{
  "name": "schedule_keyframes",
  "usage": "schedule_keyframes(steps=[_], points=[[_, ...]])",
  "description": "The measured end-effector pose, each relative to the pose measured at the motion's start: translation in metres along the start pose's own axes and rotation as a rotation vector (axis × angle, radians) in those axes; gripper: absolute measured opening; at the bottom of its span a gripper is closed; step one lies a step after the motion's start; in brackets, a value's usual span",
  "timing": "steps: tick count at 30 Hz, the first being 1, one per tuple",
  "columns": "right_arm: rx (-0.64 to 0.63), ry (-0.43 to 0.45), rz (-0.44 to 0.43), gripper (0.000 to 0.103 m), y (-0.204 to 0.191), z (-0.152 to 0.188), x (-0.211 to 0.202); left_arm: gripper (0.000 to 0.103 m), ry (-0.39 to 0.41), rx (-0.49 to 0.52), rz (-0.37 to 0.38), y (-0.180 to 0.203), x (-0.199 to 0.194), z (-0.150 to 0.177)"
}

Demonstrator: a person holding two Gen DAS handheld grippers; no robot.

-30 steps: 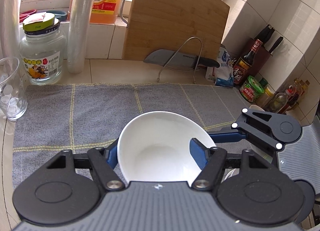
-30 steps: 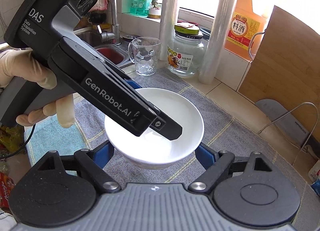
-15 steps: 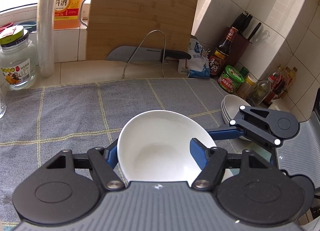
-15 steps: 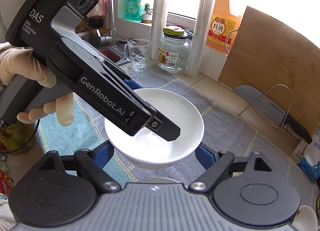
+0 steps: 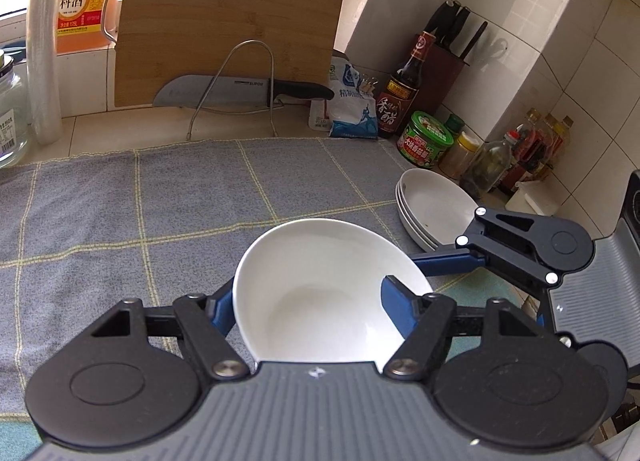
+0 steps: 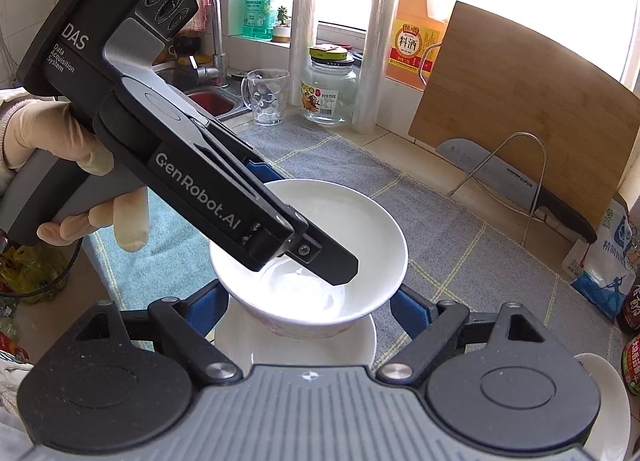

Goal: Organize plates and bowls
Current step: 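Lift and carry the bowl with the left gripper toward the nested bowls, then lower the bowl onto the nested bowls and open the left gripper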

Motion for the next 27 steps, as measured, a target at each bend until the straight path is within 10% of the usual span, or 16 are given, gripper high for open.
schedule_keyframes(steps=[27], points=[[0.023,-0.065,-0.041,0.091,-0.004,0.033,0.015,0.075,-0.021,0.063,-0.058,0.018,0.026,0.027]])
Point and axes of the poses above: each gripper's, at about its wrist camera, not at the fingertips, and x roughly the way its jaws point, y to its right, z to its underside, the point moved 4 cm from there along x, roughly the way its jaws point, and after that the axes turned 14 degrees about -y, right-handed, at the moved point
